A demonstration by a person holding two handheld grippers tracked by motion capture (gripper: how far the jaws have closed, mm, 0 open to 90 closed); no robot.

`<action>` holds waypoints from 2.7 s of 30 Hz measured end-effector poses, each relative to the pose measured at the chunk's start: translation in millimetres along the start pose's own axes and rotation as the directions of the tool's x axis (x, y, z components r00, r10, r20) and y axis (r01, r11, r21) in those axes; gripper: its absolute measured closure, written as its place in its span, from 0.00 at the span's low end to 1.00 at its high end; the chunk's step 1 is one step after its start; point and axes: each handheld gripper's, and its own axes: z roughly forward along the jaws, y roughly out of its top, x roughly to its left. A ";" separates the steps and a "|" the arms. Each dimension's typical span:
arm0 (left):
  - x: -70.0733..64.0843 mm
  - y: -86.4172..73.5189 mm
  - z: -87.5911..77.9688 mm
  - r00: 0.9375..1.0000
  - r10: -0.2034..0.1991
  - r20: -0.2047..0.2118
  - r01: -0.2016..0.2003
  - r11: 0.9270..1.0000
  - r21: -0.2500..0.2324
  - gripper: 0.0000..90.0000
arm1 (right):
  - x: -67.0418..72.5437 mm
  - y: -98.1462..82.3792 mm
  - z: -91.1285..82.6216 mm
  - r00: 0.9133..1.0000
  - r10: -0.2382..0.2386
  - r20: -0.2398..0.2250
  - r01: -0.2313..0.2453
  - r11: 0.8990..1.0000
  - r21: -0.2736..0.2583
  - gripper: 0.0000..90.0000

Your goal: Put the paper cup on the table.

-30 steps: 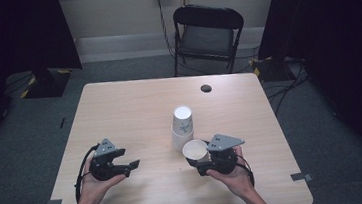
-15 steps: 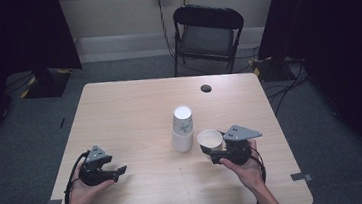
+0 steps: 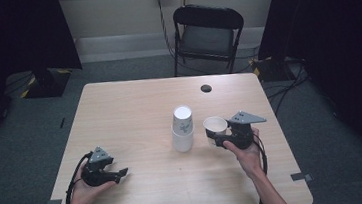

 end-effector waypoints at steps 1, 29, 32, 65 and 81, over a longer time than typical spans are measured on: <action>-0.4 -0.9 1.7 1.000 -0.001 0.004 0.001 1.000 0.004 0.29 | -1.8 1.7 1.7 1.000 -0.006 0.005 0.006 1.000 0.005 0.34; -3.2 -0.6 15.8 0.998 0.012 -0.054 -0.013 1.000 -0.013 0.00 | -47.9 4.5 78.8 0.992 0.054 0.117 -0.064 0.994 0.086 0.32; -3.1 -0.6 15.9 0.999 0.012 -0.053 -0.013 1.000 -0.013 0.00 | -46.8 1.7 85.2 0.990 0.052 0.129 -0.064 0.994 0.089 0.32; -2.4 -0.4 15.9 0.999 0.018 -0.048 -0.018 1.000 -0.011 0.00 | -31.4 -17.2 69.3 0.990 0.063 0.125 -0.079 0.989 0.128 0.16; -2.2 -0.4 15.9 0.999 0.019 -0.046 -0.020 1.000 -0.012 0.00 | -27.3 -23.9 49.5 0.990 0.074 0.119 -0.091 0.986 0.143 0.16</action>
